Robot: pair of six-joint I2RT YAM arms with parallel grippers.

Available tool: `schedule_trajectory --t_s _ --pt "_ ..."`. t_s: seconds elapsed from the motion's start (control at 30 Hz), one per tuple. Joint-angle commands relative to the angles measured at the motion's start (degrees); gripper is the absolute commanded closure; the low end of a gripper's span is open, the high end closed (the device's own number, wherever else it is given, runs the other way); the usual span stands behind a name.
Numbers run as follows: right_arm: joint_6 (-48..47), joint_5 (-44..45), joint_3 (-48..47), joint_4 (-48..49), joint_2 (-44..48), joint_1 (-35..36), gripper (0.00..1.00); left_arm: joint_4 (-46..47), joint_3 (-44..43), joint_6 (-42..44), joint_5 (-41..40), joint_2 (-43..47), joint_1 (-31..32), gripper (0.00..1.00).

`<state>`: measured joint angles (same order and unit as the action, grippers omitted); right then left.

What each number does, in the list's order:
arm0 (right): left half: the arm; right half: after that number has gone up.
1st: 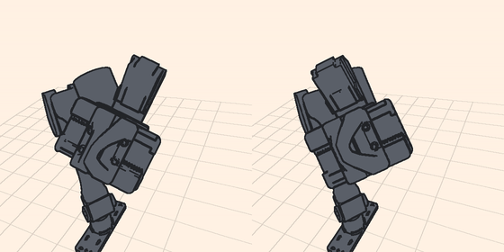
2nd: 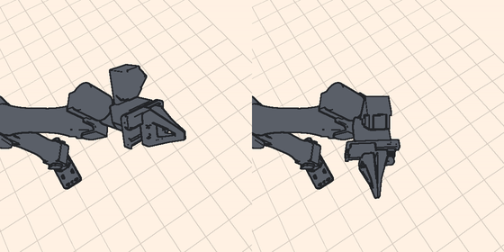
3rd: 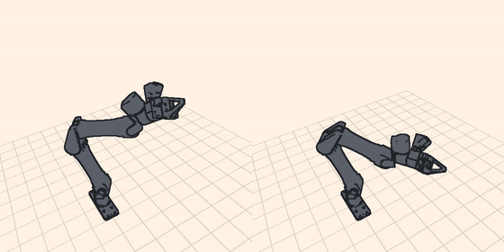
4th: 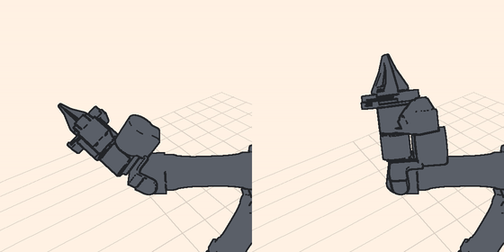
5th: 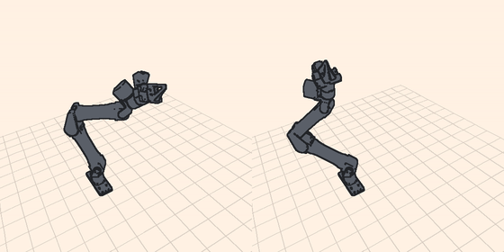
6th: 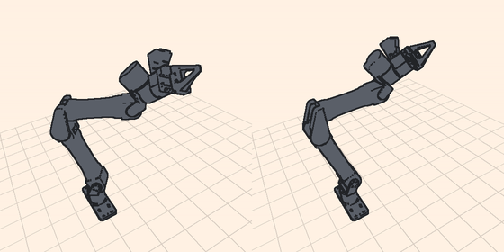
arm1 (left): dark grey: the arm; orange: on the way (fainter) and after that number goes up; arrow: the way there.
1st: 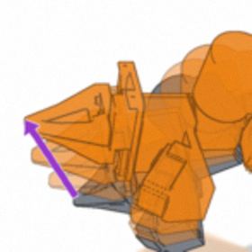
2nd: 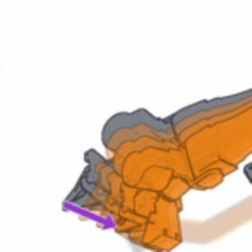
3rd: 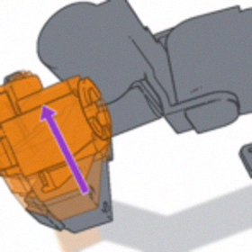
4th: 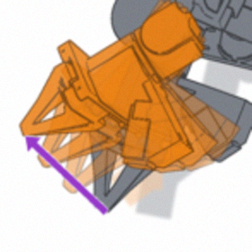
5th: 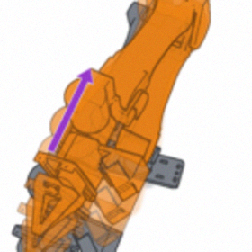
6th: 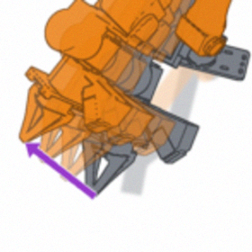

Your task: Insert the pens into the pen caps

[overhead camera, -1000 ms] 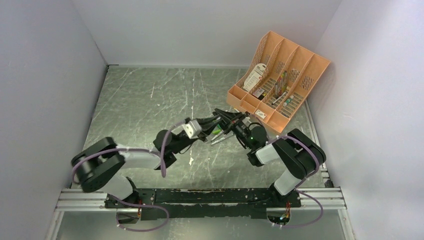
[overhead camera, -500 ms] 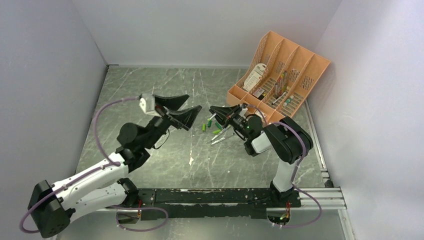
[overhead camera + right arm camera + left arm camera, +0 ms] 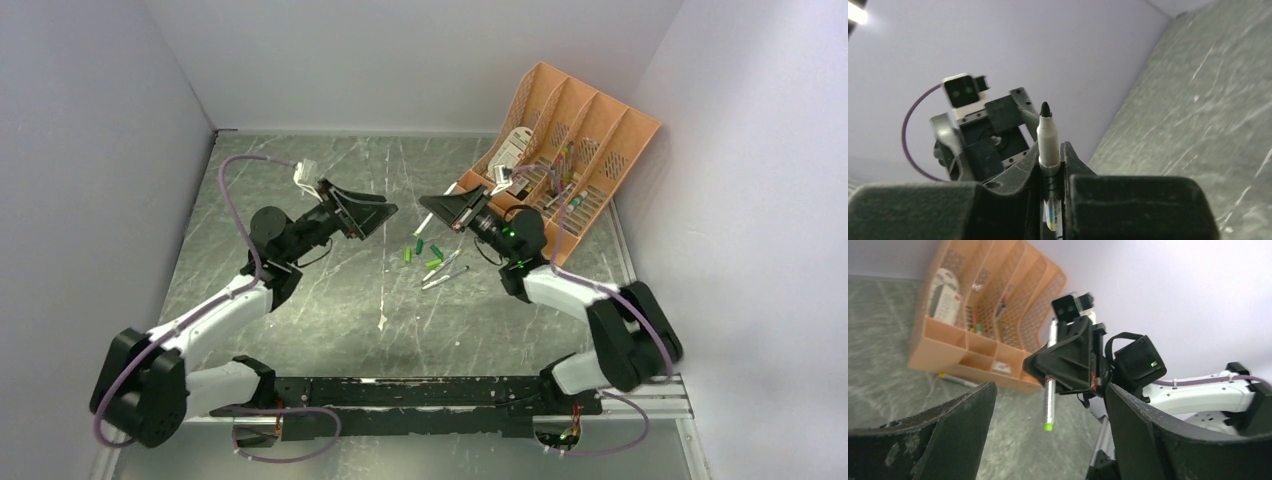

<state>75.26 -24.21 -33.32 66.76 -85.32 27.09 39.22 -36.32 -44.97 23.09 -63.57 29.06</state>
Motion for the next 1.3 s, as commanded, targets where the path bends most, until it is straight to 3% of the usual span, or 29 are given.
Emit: schedule_trajectory --t_s 0.0,0.1,0.17,0.4,0.73,0.93,1.0,1.07,1.2,1.23,1.27 --pt "-24.4 3.1 -1.8 -21.4 11.0 0.6 1.0 30.2 2.7 -19.2 18.6 -6.4 -4.3 0.13" --pt "-30.6 2.4 -1.7 -25.3 16.0 0.7 1.0 38.2 2.6 -23.6 21.8 -11.0 -4.2 0.12" --pt "-32.1 1.0 -2.0 -26.9 17.5 0.8 1.0 38.8 1.8 -22.7 23.6 -11.9 -3.2 0.09" --pt "-36.9 1.4 -5.5 -32.5 20.5 5.1 1.0 20.0 -2.4 -7.2 23.6 -9.9 3.4 0.09" --pt "-35.1 -1.1 -6.5 -29.6 21.3 6.0 1.0 14.9 -2.6 -3.1 19.6 -11.2 4.8 0.07" --pt "-35.1 -1.3 -7.5 -29.6 21.0 6.3 1.0 16.5 -4.9 -3.8 24.6 -14.6 6.2 0.13" --pt "-34.9 -1.4 -7.9 -29.2 20.5 6.4 1.0 17.8 -5.1 -4.2 24.7 -15.7 7.2 0.2" --pt "-34.7 -1.5 -7.9 -28.9 20.0 6.4 1.0 18.8 -5.1 -4.5 24.6 -16.6 8.0 0.34" --pt "-33.6 -2.2 -7.2 -27.6 19.6 6.4 1.0 20.4 -5.0 -6.5 24.8 -17.5 8.2 0.85" --pt "-33.5 -2.3 -7.1 -27.6 19.7 6.4 1.0 20.4 -5.0 -6.6 24.7 -17.4 8.3 0.92" --pt "-33.5 -2.2 -6.9 -27.9 19.9 6.5 1.0 20.3 -5.1 -6.5 24.7 -17.3 8.2 0.93"
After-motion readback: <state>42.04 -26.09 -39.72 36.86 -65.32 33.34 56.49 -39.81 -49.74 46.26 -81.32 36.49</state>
